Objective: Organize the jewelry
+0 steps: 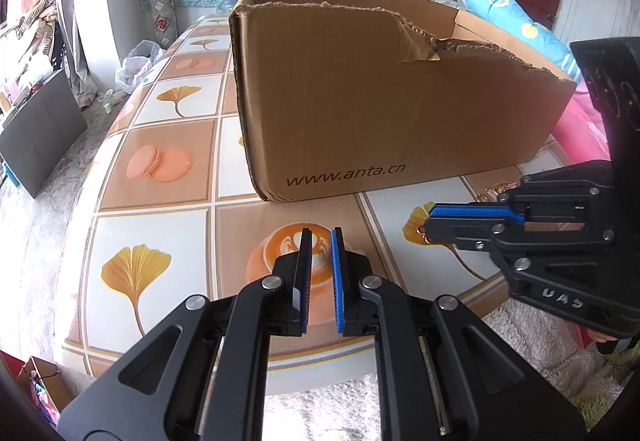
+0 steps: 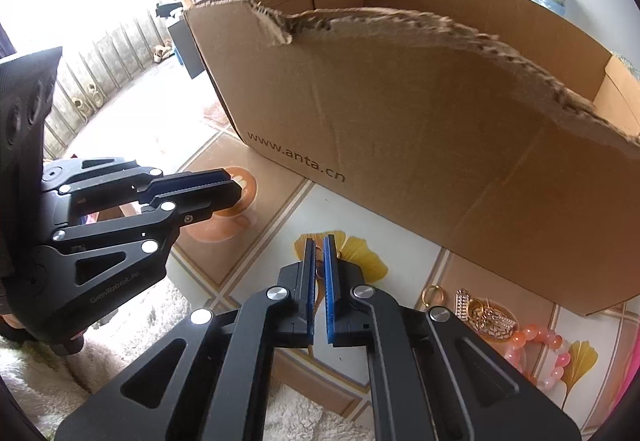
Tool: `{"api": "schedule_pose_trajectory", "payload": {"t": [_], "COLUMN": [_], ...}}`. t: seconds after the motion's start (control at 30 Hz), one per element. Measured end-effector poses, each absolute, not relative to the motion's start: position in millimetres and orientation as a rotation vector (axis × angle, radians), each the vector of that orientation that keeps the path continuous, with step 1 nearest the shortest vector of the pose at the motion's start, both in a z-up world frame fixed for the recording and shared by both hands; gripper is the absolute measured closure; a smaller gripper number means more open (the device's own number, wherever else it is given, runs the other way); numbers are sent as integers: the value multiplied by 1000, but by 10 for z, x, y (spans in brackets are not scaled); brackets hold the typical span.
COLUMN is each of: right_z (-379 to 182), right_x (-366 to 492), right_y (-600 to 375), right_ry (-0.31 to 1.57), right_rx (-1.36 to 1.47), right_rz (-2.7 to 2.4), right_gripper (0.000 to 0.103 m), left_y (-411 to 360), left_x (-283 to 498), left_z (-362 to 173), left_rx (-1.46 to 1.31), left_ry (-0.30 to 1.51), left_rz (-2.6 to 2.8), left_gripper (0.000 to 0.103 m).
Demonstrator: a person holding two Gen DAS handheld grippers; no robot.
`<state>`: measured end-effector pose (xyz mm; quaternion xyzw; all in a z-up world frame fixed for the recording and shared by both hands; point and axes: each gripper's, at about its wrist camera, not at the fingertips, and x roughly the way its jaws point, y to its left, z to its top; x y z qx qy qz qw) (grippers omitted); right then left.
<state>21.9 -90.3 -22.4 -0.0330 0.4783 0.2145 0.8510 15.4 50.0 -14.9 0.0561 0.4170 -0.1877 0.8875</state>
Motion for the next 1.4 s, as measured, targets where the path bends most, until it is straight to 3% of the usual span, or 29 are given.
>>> {"api": "schedule_pose_trajectory", "payload": {"t": [0.23,0.3,0.33,0.37,0.53,0.63,1.4], "right_z": [-131,-138,-167,-194,-251,-269,113], "right_x": [182,160,177,180,160,214,60], "right_y": [-952,-940,-924,-908,-841,-859,-982], "right_ry": [993,985,998,1016,1027,1044,995], "right_rx": [-66,-81,-83,-83,-133,-117,-30], "right_rz": [445,430,428,432,410,395,241], "right_gripper": [99,92,80,77,77,91,92], "left_y": [500,500,501,502,526,541,626], "left_x": [145,133,128,123,115,120,-5], "left_z": [-137,-131,-126,-122,-132,-134,-70], "left_rx": [116,120,121,121,117,107,61], "left_ry": [864,864,864,863,864,863,807], "left_rz": [-394,-396,-399,-400,-402,-401,-494], "left_gripper": [94,94,94,94,94,94,94]}}
